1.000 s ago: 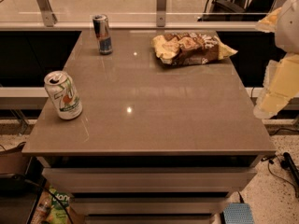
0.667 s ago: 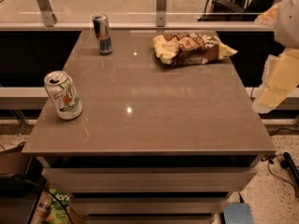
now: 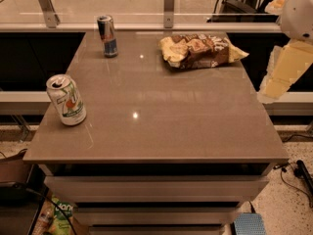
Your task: Move brown chip bag near 7up can
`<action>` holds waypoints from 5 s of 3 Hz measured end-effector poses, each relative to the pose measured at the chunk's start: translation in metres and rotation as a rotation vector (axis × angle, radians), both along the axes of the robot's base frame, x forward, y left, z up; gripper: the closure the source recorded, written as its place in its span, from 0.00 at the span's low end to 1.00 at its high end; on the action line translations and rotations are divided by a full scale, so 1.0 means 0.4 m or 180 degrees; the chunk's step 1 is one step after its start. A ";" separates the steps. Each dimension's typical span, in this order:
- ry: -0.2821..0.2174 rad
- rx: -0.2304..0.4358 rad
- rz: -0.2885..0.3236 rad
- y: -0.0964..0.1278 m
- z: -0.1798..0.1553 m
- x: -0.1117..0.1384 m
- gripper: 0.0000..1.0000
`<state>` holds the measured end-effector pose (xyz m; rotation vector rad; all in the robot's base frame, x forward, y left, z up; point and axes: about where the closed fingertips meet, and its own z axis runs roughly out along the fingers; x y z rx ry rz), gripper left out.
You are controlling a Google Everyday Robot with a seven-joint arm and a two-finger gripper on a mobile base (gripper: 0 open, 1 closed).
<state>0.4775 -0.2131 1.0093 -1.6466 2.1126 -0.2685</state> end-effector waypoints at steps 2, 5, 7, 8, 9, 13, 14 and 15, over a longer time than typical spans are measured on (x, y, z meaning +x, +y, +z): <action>-0.0164 -0.0002 0.0022 0.038 -0.025 0.118 0.00; -0.0273 0.0195 0.0126 0.100 -0.064 0.290 0.00; -0.0399 0.0460 0.0020 0.105 -0.098 0.419 0.00; -0.0324 0.0412 -0.0030 0.104 -0.115 0.453 0.00; -0.0232 0.0366 -0.0101 0.090 -0.143 0.508 0.00; 0.0041 0.0497 -0.0080 0.085 -0.294 0.663 0.00; 0.0143 0.0467 0.0027 0.114 -0.331 0.684 0.00; 0.0235 0.0424 0.0174 0.144 -0.361 0.694 0.00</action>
Offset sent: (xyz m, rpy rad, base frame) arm 0.0791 0.0258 -0.0181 0.0048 -0.0670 0.0208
